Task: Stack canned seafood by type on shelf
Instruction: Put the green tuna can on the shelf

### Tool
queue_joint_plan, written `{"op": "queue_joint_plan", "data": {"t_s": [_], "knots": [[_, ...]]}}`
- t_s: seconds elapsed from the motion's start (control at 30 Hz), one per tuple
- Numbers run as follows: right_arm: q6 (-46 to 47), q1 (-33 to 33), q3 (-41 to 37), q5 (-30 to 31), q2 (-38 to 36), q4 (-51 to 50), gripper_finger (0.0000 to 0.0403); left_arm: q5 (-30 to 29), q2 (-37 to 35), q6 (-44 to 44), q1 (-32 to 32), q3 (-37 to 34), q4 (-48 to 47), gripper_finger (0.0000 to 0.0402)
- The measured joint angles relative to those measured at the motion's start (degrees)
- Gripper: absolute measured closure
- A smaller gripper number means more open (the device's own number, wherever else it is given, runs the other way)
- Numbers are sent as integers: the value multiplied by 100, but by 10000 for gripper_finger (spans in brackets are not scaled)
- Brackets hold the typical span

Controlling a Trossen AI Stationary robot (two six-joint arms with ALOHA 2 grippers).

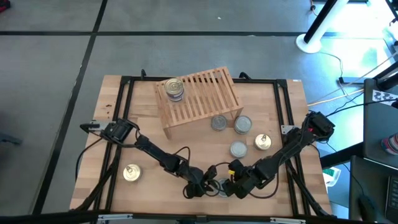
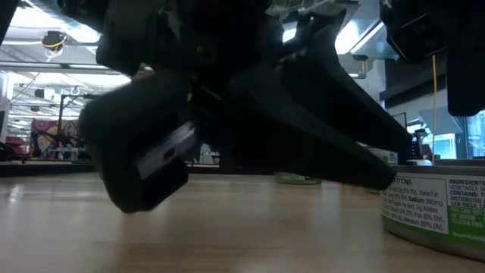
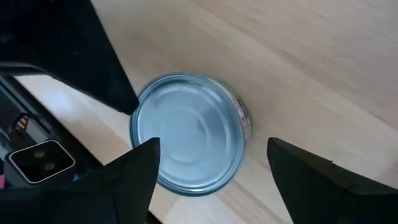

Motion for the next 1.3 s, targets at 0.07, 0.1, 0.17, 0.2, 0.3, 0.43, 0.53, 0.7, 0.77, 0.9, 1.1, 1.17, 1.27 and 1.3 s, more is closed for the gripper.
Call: {"op": "queue_joint_plan", "data": {"t_s": [0.07,0.1,0.17,0.2,0.3,0.43,0.53,0.7,0.77,0.9,1.1,1.17,1.27,1.3], "knots": [[3,0,0,-5,0,-13,109,0,25,-7,0,-2,-43,271],[4,0,0,-22,0,-14,109,0,31,-26,0,-2,-39,271],[7,0,0,-120,0,-34,109,-5,38,-42,0,0,-37,271],[15,0,0,-154,0,-42,109,-10,38,-43,-6,0,-74,271],[78,0,0,-198,0,-36,109,-40,35,-46,-24,9,-240,271],[85,0,0,-201,0,32,109,-46,22,-166,-28,22,-394,271],[86,0,0,-224,0,78,109,-48,20,-325,-28,22,-413,271],[85,1,0,-262,0,84,109,-69,20,-330,-28,20,-438,271],[78,2,0,-262,0,84,109,-169,20,-327,-36,20,-454,271],[63,2,0,-262,0,86,109,-278,20,-321,-35,18,-539,271],[63,2,0,-343,0,179,109,-329,18,-304,-50,15,-664,271],[152,0,0,-432,0,204,109,-423,18,-303,-81,15,-668,271],[215,0,0,-460,0,198,109,-455,20,-302,-92,13,-671,271],[216,1,0,-460,0,200,109,-457,22,-302,-94,13,-670,271]]}}
